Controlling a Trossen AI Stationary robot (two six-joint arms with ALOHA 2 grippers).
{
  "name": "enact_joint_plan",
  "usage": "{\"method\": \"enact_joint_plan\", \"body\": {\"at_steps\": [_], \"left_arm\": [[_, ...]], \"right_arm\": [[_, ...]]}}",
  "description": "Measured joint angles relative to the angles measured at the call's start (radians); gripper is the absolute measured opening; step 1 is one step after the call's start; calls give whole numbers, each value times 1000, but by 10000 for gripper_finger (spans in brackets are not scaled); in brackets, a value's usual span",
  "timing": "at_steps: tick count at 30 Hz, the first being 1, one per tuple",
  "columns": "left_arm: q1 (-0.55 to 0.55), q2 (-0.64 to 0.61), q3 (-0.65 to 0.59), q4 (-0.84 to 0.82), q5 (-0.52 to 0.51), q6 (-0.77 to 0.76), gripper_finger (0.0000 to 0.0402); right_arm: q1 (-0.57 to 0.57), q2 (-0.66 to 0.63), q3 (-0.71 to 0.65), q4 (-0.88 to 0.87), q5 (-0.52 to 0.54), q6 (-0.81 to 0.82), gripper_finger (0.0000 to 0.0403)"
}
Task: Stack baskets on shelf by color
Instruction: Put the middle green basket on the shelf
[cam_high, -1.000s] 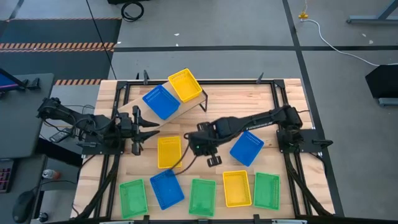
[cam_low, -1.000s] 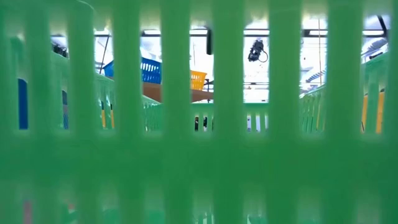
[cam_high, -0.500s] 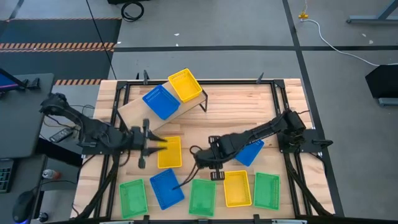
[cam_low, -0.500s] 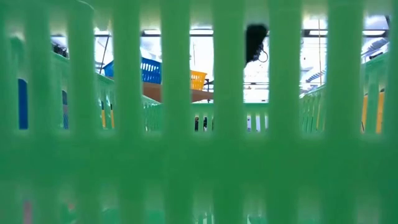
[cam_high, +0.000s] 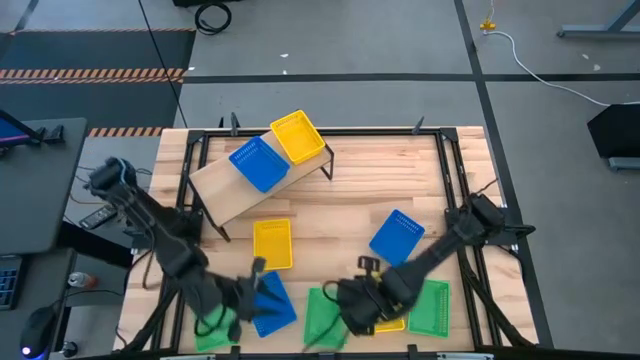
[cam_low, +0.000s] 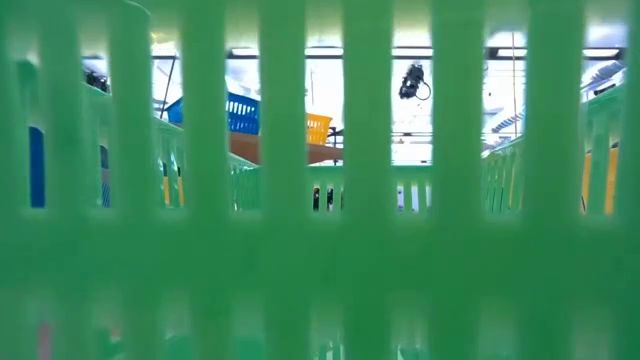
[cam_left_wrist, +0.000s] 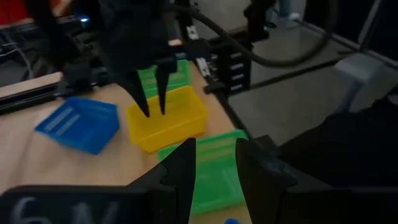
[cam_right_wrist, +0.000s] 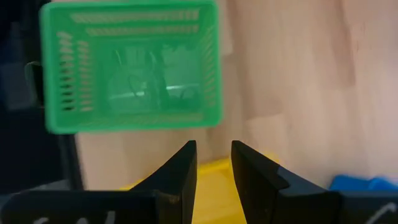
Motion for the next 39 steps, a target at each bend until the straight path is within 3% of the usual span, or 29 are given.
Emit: {"method": "enact_joint_plan", "body": {"at_steps": [7,11,15,21,26,39], "left_arm": [[-6,257,213,-132,1,-53,136],[-7,363,331,-274,65,-143,157],[-7,446,404,-314,119,-198,178],[19,531,423,-322,124,-235,196],[42,591,423,-294,194,-262,195],[6,621,423,-232,205,-327,192]], "right_arm": [[118,0,0,-7,109,159,107],[152,0,0,-14,171,200,107],[164,0,0,-26,194,209,107],[165,1,0,-26,212,208,107],[165,1,0,-36,212,201,107],[170,1,0,-82,212,198,107]]}}
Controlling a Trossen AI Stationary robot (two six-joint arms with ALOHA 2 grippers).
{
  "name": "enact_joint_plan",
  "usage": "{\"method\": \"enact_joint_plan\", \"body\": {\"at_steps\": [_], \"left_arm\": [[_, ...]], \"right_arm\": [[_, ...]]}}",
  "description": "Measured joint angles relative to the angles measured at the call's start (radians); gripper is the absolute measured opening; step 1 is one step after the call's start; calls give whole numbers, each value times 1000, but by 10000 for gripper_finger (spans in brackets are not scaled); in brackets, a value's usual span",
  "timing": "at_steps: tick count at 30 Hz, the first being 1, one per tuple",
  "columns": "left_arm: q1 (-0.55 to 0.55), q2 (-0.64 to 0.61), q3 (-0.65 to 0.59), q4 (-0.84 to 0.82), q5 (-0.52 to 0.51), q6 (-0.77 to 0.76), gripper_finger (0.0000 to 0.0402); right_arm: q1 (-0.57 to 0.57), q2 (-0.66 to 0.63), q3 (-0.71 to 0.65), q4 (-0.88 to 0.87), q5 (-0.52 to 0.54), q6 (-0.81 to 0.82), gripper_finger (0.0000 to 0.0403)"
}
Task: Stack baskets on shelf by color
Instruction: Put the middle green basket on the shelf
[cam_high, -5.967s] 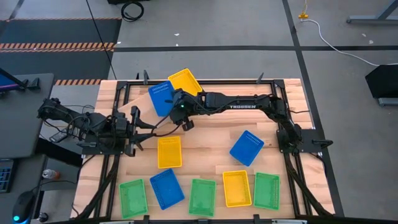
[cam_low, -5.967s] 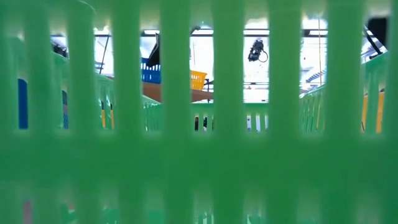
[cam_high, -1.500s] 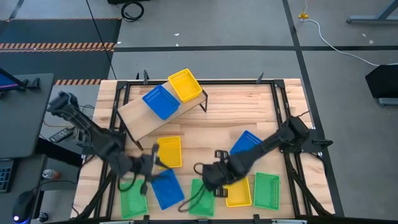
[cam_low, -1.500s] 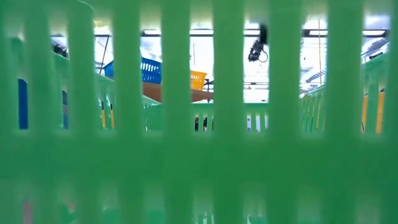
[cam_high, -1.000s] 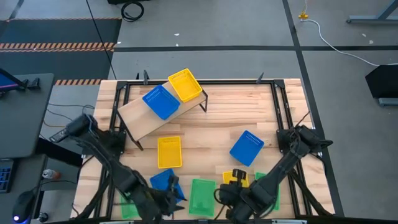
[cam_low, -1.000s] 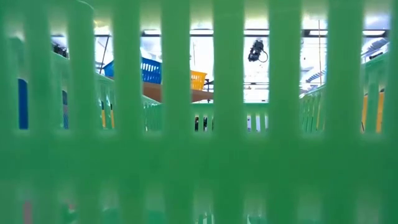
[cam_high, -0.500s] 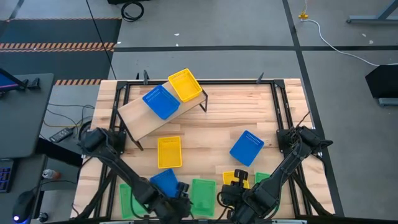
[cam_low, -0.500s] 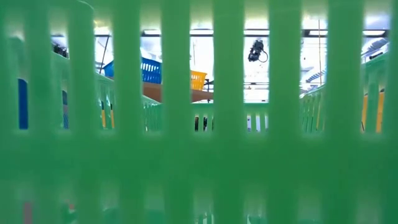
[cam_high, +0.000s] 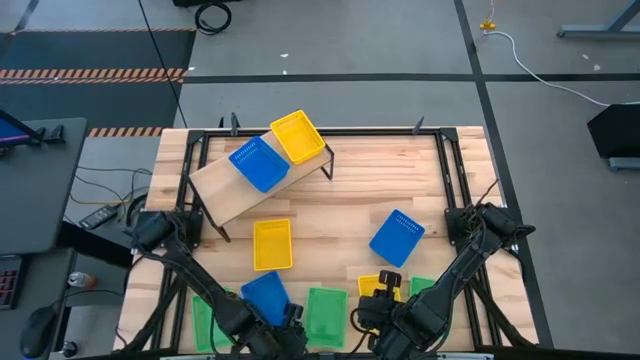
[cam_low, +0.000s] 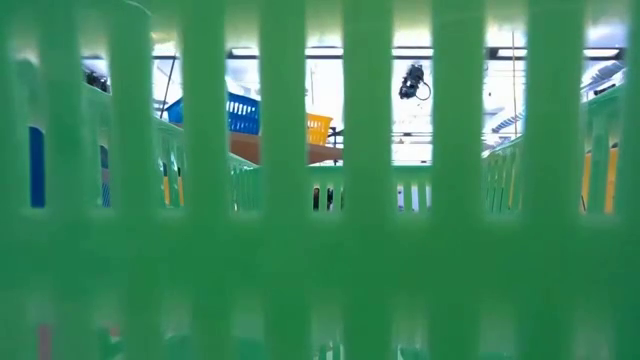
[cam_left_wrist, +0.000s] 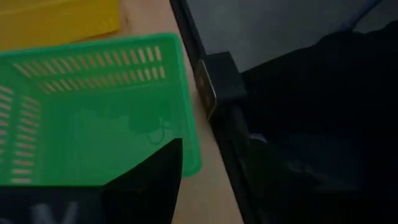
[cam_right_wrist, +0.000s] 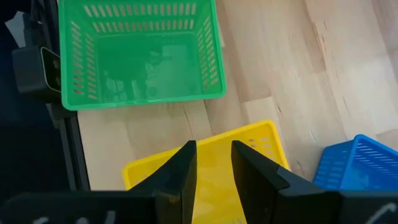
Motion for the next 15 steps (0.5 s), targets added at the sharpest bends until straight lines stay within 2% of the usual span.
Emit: {"method": "enact_joint_plan", "body": {"at_steps": [7,15], "left_arm": [[0,53,-1,23,-38,15,192],[1,57,-1,2,-92,47,192]], "right_arm": [[0,0,0,-1,6,3,107],[0,0,0,-2,6,26,107]]}}
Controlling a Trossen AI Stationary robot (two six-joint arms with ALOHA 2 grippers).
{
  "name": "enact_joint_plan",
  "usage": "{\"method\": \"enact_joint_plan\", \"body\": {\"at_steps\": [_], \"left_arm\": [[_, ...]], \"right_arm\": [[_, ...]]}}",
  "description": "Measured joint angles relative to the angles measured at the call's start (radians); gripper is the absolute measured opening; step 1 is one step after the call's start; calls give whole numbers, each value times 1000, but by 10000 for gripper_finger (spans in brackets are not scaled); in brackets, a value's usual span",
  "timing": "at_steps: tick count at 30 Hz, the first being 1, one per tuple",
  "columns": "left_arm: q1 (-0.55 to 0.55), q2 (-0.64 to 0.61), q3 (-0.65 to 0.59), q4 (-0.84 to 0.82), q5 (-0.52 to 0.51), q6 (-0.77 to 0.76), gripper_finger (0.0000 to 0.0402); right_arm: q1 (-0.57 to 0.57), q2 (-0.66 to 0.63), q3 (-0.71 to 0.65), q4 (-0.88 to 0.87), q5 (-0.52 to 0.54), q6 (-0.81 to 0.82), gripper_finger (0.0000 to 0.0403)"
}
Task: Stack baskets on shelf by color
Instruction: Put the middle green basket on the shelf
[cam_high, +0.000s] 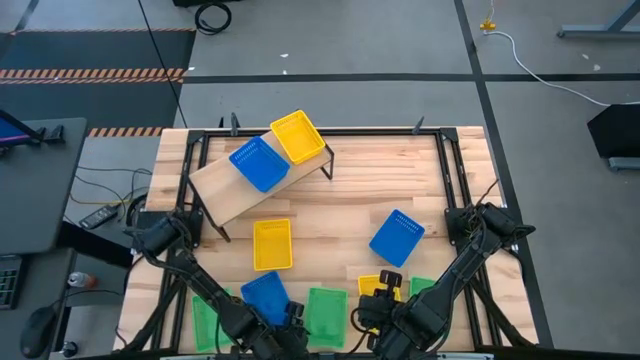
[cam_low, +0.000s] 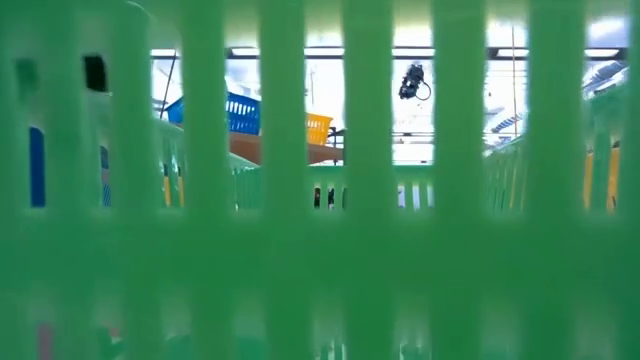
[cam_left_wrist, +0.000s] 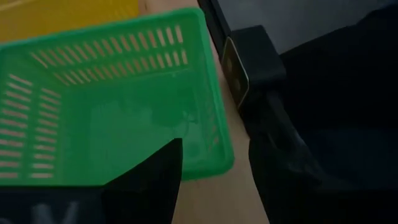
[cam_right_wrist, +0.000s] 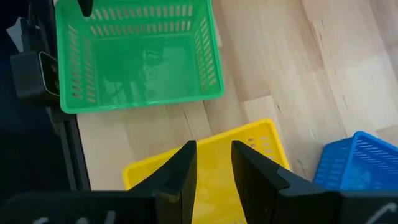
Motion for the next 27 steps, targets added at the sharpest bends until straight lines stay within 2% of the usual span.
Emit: {"method": "enact_joint_plan", "body": {"at_steps": [5,9,13,17,20,24,27], "left_arm": [[4,32,-2,0,22,-1,189],[6,37,-1,3,-34,-20,172],[11,35,-1,2,-52,-1,129],[22,14,-1,-1,-63,41,60],[34,-21,-1,-26,-84,88,16],[58,-126,-1,-77,-145,139,21],[75,-222,-1,-175,-197,155,16]], "right_arm": [[0,0,0,2,0,1,107],[0,0,0,2,0,3,107],[0,0,0,3,0,3,107],[0,0,0,3,0,2,107],[0,0,0,3,1,1,107],[0,0,0,3,2,0,107],[0,0,0,3,4,-5,107]]}}
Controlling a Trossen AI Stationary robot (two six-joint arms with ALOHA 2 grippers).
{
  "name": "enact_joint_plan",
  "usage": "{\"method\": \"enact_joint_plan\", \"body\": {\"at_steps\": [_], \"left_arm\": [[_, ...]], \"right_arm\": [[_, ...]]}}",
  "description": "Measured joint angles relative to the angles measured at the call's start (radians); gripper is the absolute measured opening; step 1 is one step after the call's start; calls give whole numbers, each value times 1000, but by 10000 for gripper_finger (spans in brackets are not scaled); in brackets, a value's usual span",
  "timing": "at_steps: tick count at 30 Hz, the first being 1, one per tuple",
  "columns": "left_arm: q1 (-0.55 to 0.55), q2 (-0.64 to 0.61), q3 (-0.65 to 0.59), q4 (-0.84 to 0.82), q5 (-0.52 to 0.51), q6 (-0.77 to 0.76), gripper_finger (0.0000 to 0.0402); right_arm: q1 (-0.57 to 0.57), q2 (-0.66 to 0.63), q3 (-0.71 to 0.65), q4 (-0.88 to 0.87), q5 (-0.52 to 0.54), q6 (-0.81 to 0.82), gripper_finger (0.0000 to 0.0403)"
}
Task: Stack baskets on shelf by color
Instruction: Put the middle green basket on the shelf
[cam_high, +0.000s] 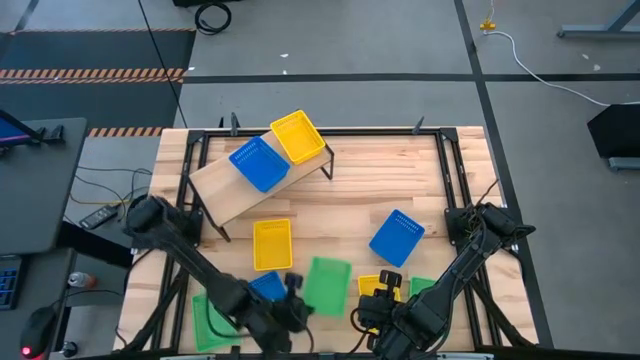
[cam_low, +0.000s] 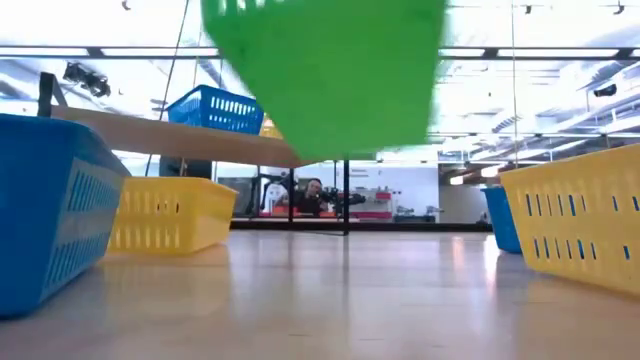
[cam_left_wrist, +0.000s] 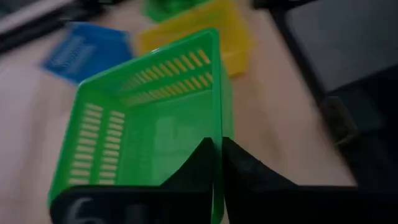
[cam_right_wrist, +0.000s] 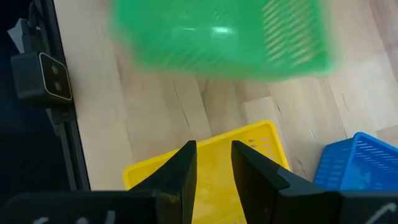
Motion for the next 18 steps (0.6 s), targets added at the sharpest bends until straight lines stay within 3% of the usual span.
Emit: {"method": "enact_joint_plan", "body": {"at_steps": [8,18], "left_arm": [[39,-257,0,-304,-128,-74,17],[60,-444,1,-739,-218,-378,17]], "right_arm": [[0,0,0,0,23,-25,107],[-3,0,0,2,86,-120,107]]}}
